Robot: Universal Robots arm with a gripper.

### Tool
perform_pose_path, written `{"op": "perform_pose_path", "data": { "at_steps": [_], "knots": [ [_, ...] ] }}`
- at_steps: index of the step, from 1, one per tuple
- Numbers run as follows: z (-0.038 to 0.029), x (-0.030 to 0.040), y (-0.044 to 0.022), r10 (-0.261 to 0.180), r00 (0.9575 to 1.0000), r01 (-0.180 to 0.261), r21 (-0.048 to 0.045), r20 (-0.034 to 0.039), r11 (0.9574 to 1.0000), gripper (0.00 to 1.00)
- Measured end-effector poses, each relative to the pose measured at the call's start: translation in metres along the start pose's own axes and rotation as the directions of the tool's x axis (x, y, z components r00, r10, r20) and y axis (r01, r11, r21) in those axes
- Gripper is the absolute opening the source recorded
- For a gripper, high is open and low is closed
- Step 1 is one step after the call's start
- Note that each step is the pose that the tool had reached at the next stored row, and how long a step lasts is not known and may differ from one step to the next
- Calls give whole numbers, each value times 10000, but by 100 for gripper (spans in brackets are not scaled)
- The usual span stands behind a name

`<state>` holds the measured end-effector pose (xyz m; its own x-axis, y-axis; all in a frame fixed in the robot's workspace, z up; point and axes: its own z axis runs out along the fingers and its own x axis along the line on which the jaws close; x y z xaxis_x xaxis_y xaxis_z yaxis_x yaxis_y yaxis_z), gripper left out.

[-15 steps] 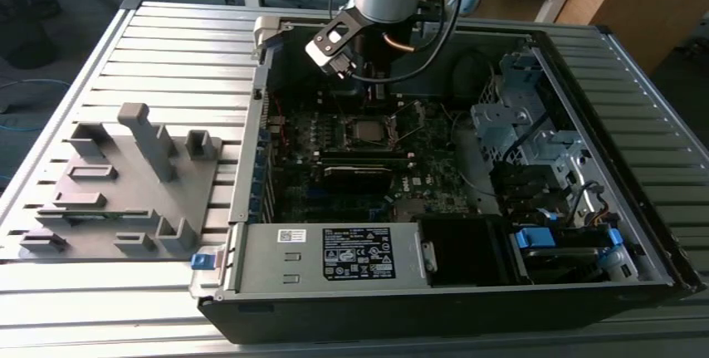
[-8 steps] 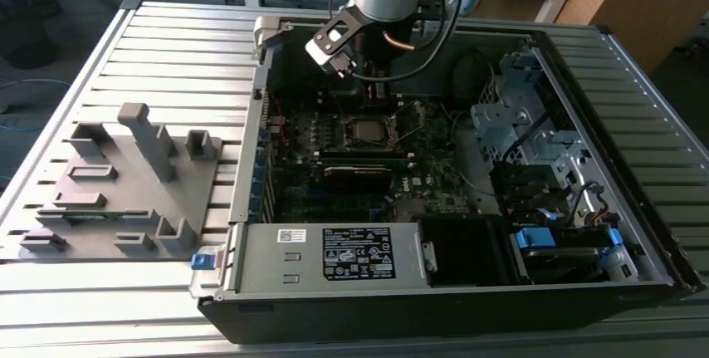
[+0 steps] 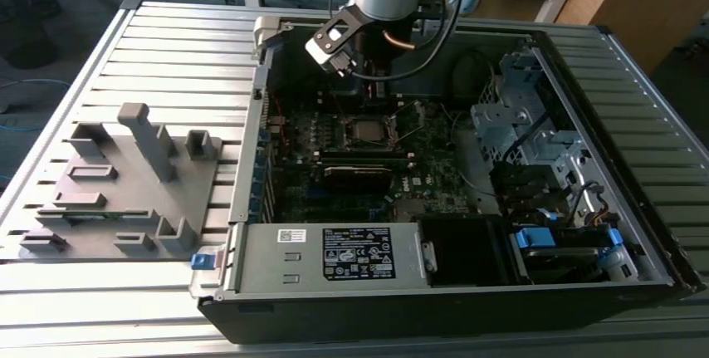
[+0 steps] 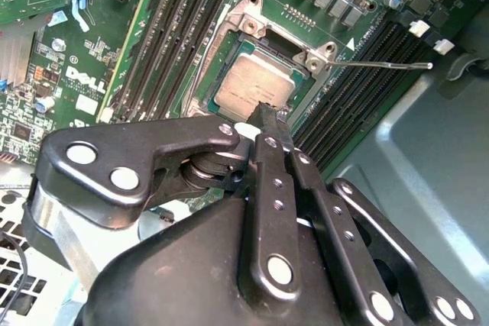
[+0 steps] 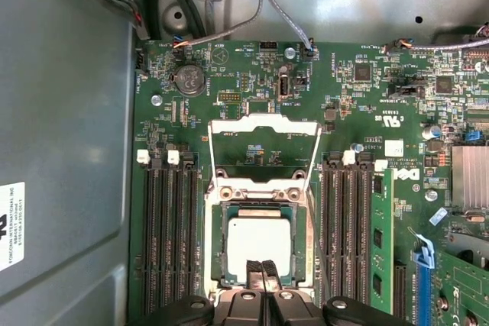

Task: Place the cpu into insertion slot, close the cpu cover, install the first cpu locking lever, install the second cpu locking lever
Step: 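Close the cpu cover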

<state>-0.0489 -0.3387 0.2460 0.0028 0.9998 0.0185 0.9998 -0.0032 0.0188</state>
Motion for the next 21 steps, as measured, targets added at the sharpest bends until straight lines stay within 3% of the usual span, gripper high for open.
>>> {"op": "perform_pose_path", "data": {
  "at_steps": [21],
  "knots": [
    [-46, 1, 1, 0, 10000, 0, 1, 2, 10000, 10]
  ]
}}
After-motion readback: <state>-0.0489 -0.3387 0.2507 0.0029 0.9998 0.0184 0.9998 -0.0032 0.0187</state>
